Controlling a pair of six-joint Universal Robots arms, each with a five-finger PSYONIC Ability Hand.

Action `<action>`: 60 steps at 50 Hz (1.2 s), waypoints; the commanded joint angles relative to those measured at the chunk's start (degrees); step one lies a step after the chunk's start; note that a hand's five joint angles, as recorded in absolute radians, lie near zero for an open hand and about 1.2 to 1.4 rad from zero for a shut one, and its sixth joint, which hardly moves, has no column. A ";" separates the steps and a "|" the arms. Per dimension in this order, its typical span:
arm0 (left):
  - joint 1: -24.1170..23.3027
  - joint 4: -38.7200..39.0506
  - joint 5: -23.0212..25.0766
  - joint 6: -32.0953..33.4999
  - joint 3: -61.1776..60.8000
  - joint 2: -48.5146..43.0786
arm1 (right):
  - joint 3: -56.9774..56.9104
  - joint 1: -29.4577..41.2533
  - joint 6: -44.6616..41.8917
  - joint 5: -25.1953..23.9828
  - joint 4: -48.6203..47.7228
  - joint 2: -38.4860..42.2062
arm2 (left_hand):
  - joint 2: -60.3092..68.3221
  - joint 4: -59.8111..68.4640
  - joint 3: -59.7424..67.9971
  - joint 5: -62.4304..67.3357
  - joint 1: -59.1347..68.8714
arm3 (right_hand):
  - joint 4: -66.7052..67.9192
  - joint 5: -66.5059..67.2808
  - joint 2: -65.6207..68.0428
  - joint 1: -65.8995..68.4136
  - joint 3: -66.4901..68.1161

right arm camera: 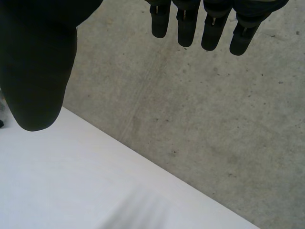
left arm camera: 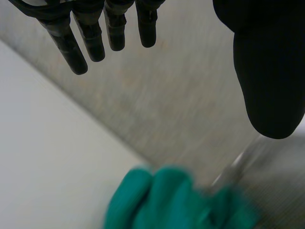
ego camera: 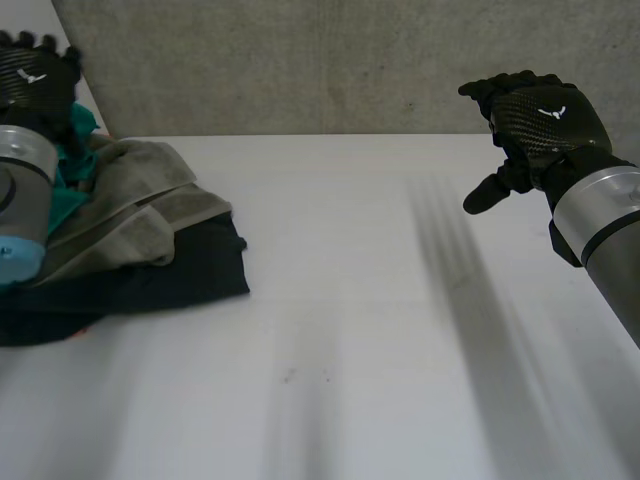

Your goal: Fold the laundry.

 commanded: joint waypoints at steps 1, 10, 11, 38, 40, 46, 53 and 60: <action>8.28 -0.09 0.40 9.32 12.04 -15.07 | 0.07 -0.10 -0.01 -0.07 0.00 0.00 | -0.92 -0.77 -1.07 -1.77 -0.82 | -1.89 -2.46 -1.84 -2.74 -1.95; 11.54 0.00 4.26 10.65 21.01 -26.33 | 0.25 -0.10 -0.10 -0.07 0.00 0.43 | 18.87 19.02 18.73 18.02 18.98 | -1.89 -2.46 -1.84 -2.74 -1.95; 11.62 0.00 4.44 10.65 21.10 -26.51 | 0.16 -0.10 -0.18 -0.07 0.00 0.44 | 25.09 25.24 24.94 24.24 25.19 | -1.89 -2.46 -1.84 -2.74 -1.95; -18.49 3.16 4.96 -34.67 -2.00 8.73 | -0.63 -0.98 -0.18 -0.07 -0.09 0.87 | 68.19 68.34 68.05 67.34 68.29 | -1.89 -2.46 -1.84 -2.74 -1.95; -21.58 3.43 5.05 -36.80 -2.89 8.30 | -0.72 -1.07 -0.18 -0.07 -0.09 0.88 | 68.19 68.34 68.05 67.34 68.29 | -1.89 -2.46 -1.84 -2.74 -1.95; -32.92 3.78 4.88 -36.90 -1.84 -2.23 | -1.07 -1.50 -0.18 -0.07 0.52 0.88 | 68.19 68.34 68.05 67.34 68.29 | -1.89 -2.46 -1.84 -2.74 -1.95; -35.57 0.62 4.61 -30.76 1.68 -10.42 | -2.21 -2.38 -0.62 -0.16 3.34 0.96 | 34.95 35.10 34.81 34.10 35.05 | -1.89 -2.46 -1.84 -2.74 -1.95; -37.07 -6.67 4.44 -27.06 -0.34 -6.92 | -3.88 -2.38 -5.01 -2.62 5.44 1.75 | 0.42 0.57 0.28 -0.43 0.53 | -1.89 -2.46 -1.84 -2.74 -1.95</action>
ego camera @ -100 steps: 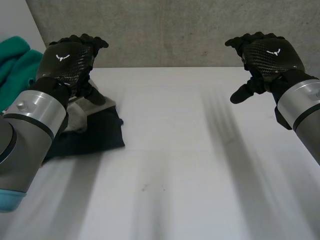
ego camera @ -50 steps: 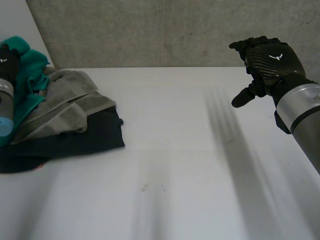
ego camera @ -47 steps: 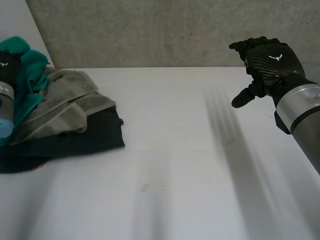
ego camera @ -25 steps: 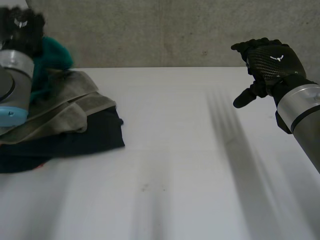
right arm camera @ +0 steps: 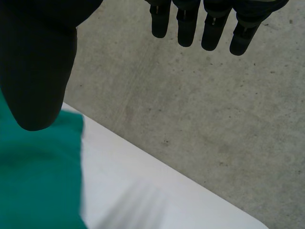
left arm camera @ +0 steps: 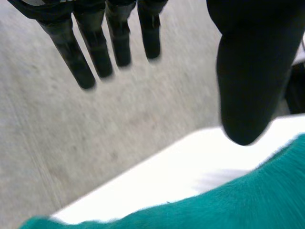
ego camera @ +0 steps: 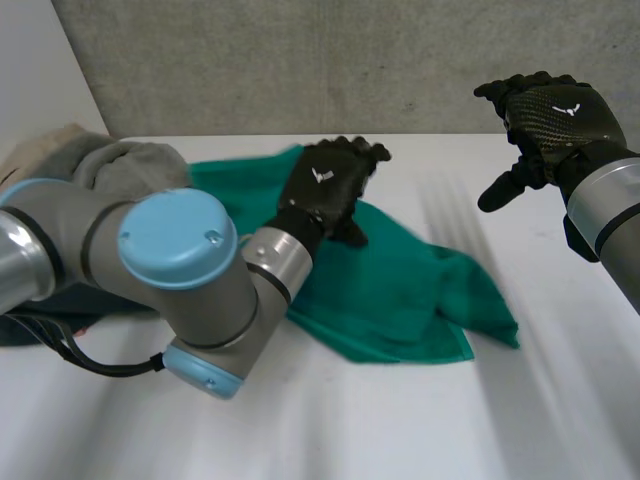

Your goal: Fold the laundry.

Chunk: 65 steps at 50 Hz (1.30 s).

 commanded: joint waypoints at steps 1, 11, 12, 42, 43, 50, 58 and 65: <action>-0.42 -7.04 -0.30 3.04 -2.26 5.02 | -1.68 -0.14 -4.94 -2.84 2.99 0.55 | -9.83 -10.34 -10.89 -10.28 -7.71 | -1.89 -2.46 -1.84 -2.74 -1.95; 7.83 -9.68 0.05 4.00 -11.66 22.17 | -3.36 0.74 -22.34 -6.10 21.45 0.72 | -8.66 -9.16 -9.71 -9.11 -6.54 | -1.89 -2.46 -1.84 -2.74 -1.95; 9.15 -9.77 0.23 4.26 -12.19 22.88 | -3.09 0.74 -22.87 -6.10 22.50 0.72 | -8.65 -9.16 -9.71 -9.11 -6.53 | -1.89 -2.46 -1.84 -2.74 -1.95; 26.65 -11.09 19.39 33.97 22.08 -21.32 | 27.58 9.88 -8.73 -4.43 -1.83 4.41 | 3.29 2.79 2.23 2.84 5.41 | 11.48 10.91 11.53 10.64 11.42; 26.56 -11.26 19.39 33.97 22.78 -21.93 | 27.58 10.14 -8.73 -4.34 -2.27 4.85 | 3.62 3.12 2.56 3.17 5.74 | 11.65 11.08 11.70 10.80 11.59; 26.03 -11.26 19.39 33.88 25.33 -23.87 | 27.23 10.76 -8.90 -4.08 -5.88 7.75 | 15.54 15.04 14.49 15.09 17.66 | 15.34 14.77 15.39 14.50 15.28; 24.89 -11.09 18.77 33.71 21.83 -21.86 | 24.69 10.41 -9.52 -3.90 -9.56 12.49 | 18.94 18.44 17.88 18.49 21.06 | 22.23 21.66 22.28 21.39 22.17; 24.72 -10.74 18.77 33.62 15.94 -16.94 | 21.08 10.49 -10.04 -2.23 -11.06 16.71 | 15.74 15.24 14.69 15.29 17.86 | 27.29 26.72 27.34 26.45 27.23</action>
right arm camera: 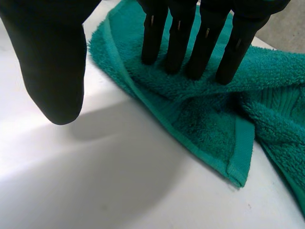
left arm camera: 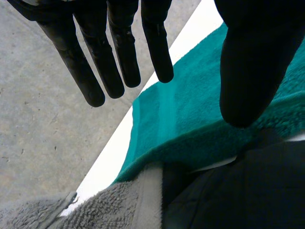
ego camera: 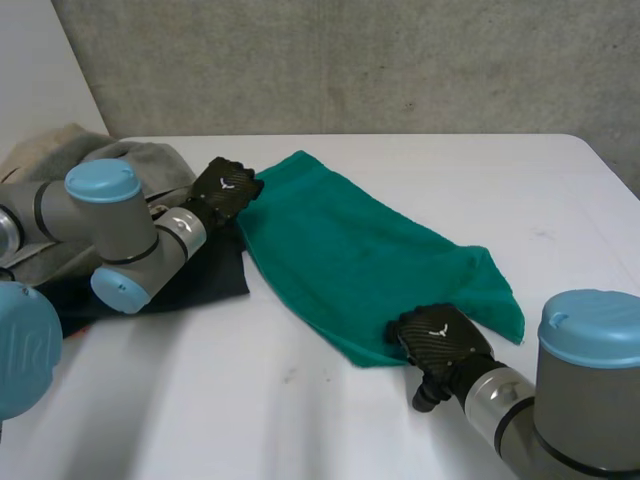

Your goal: Fold the laundry.

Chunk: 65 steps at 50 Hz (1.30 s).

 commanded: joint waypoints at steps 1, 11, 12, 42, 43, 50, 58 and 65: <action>-0.30 0.23 0.02 -0.08 -5.75 4.85 | -3.85 -0.10 -0.59 1.87 -1.54 4.39 | 1.77 1.68 1.78 1.85 1.56 | 9.54 9.47 9.69 9.62 9.62; -0.48 0.14 -0.15 -0.26 -10.50 8.89 | -8.77 -0.89 -5.33 4.94 -1.89 8.17 | -0.08 -0.17 -0.07 0.00 -0.29 | 50.15 50.08 50.30 50.23 50.23; -0.48 0.14 -0.24 -0.35 -10.94 8.98 | -9.21 -0.89 -5.33 5.56 -1.98 7.91 | -0.25 -0.34 -0.24 -0.17 -0.46 | 50.19 50.12 50.34 50.27 50.27; -5.66 0.23 -0.59 -22.14 -14.99 8.72 | -24.33 0.08 -4.46 0.55 20.61 -20.65 | -20.78 -20.87 -20.77 -20.69 -20.98 | 50.19 50.12 50.34 50.27 50.27; -6.01 0.23 -0.59 -22.06 -14.55 8.37 | -24.42 0.08 -4.28 0.47 20.69 -21.35 | -20.61 -20.70 -20.60 -20.52 -20.81 | 50.19 50.12 50.34 50.27 50.27; -8.30 2.51 -1.38 -23.46 -9.02 4.50 | -23.63 -0.18 -2.17 0.29 22.27 -25.84 | 35.32 35.23 35.33 35.41 35.12 | 50.19 50.12 50.34 50.27 50.27; -9.18 6.38 -15.33 -24.16 -9.26 5.81 | -21.26 -1.59 -3.05 0.29 25.08 -25.58 | 44.13 44.04 44.14 44.22 43.93 | 50.19 50.12 50.34 50.27 50.27; -8.65 7.17 -17.55 -23.11 -22.53 23.63 | -20.99 -11.16 -8.49 -0.15 26.93 -22.33 | 44.13 44.04 44.14 44.22 43.93 | 50.19 50.12 50.34 50.27 50.27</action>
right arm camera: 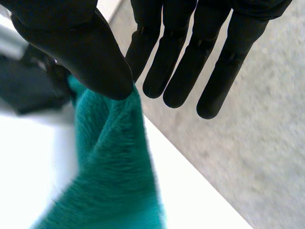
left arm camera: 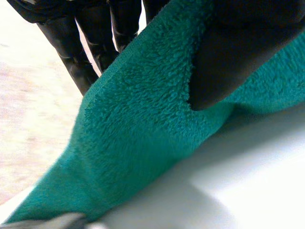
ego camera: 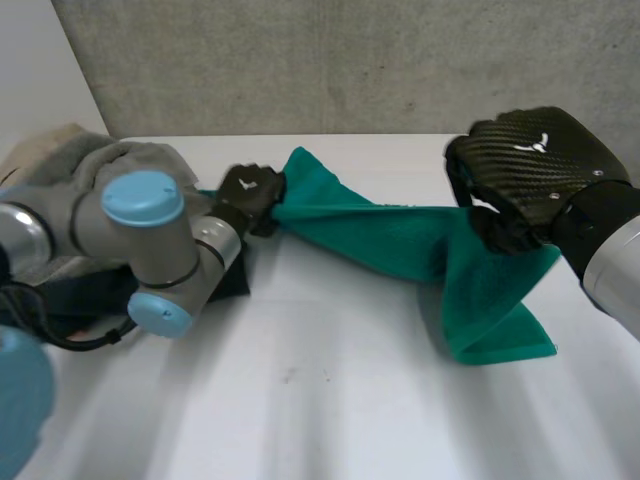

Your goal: Fold the laundry.

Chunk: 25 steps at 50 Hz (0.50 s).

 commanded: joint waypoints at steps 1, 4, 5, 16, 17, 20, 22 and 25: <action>0.10 0.92 -3.32 1.72 -15.14 20.27 | -0.14 -9.97 -6.48 -0.40 1.72 5.40 | 11.64 11.52 11.87 14.27 14.02 | 11.27 13.09 12.69 16.75 11.93; -0.34 0.75 -3.05 2.86 -19.82 26.88 | -0.84 -11.13 -8.16 -0.49 1.63 8.66 | 11.64 11.52 11.87 14.27 14.02 | 11.27 13.09 12.69 16.75 11.93; -0.52 0.23 -3.05 3.65 -22.36 30.91 | -1.54 -11.13 -8.86 -0.57 1.55 10.59 | 11.64 11.52 11.87 14.27 14.02 | 11.27 13.09 12.69 16.75 11.93; -3.86 -0.48 -4.02 11.47 -32.23 32.45 | -5.68 -10.95 -8.52 -0.22 1.72 26.15 | 11.64 11.52 11.87 14.27 14.02 | 11.27 13.09 12.69 16.75 11.93; -4.03 -0.57 -4.37 13.05 -31.18 29.48 | -6.29 -11.04 -8.00 -0.40 1.37 28.16 | 11.64 11.52 11.87 14.27 14.02 | 11.27 13.09 12.69 16.75 11.93; -4.73 -0.66 -5.07 15.08 -28.55 25.07 | -7.87 -10.95 -6.33 -0.31 1.46 31.51 | 11.64 11.52 11.87 14.27 14.02 | 11.27 13.09 12.69 16.75 11.93; -5.88 -0.92 -6.21 16.05 -25.82 21.64 | -9.63 -10.87 -3.61 -0.05 1.98 34.41 | 11.64 11.52 11.87 14.27 14.02 | 8.00 9.82 9.42 13.48 8.66; -6.85 -1.45 -7.88 16.14 -22.48 18.21 | -10.34 -11.39 0.78 -0.22 2.60 35.83 | 11.64 11.52 11.87 14.27 14.02 | -17.18 -15.36 -15.77 -11.71 -16.52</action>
